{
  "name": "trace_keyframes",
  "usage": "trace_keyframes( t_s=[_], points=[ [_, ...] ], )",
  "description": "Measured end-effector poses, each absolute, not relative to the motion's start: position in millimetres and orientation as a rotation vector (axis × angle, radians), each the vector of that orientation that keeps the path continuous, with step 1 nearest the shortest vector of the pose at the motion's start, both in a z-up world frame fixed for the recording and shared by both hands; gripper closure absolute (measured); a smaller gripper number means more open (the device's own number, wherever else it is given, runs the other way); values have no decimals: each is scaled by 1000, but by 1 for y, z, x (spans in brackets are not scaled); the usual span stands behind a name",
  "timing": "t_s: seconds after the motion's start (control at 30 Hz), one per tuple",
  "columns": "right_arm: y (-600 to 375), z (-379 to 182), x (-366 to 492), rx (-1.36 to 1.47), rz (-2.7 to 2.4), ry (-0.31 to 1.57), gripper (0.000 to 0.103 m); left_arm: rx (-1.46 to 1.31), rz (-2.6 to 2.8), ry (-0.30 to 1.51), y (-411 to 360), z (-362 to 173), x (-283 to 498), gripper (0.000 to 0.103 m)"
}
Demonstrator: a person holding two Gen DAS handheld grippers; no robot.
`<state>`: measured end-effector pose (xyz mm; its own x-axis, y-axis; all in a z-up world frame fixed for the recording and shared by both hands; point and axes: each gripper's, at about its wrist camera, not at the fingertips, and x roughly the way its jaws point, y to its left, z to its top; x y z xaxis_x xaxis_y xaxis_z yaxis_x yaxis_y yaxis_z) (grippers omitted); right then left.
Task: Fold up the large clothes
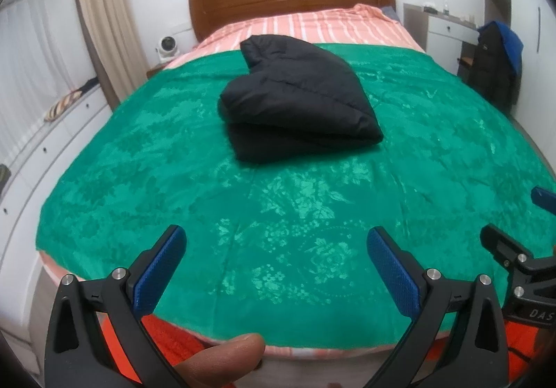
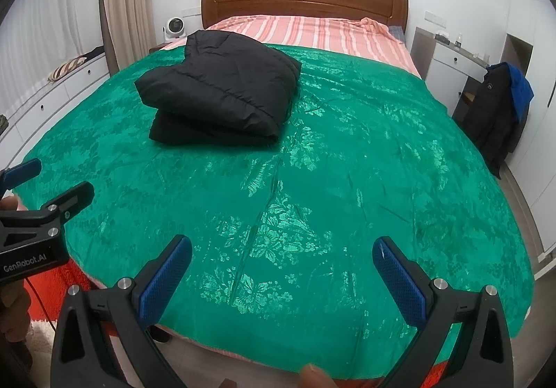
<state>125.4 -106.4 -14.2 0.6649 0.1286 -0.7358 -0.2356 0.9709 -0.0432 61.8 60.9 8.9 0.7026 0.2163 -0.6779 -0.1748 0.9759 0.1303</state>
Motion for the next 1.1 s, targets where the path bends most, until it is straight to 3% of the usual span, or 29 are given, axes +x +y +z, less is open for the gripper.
trace_keyframes(
  t_s=[1.1],
  points=[
    [-99,2,120,-148,239,799,0,62,212,737,58,23,58,0]
  ],
)
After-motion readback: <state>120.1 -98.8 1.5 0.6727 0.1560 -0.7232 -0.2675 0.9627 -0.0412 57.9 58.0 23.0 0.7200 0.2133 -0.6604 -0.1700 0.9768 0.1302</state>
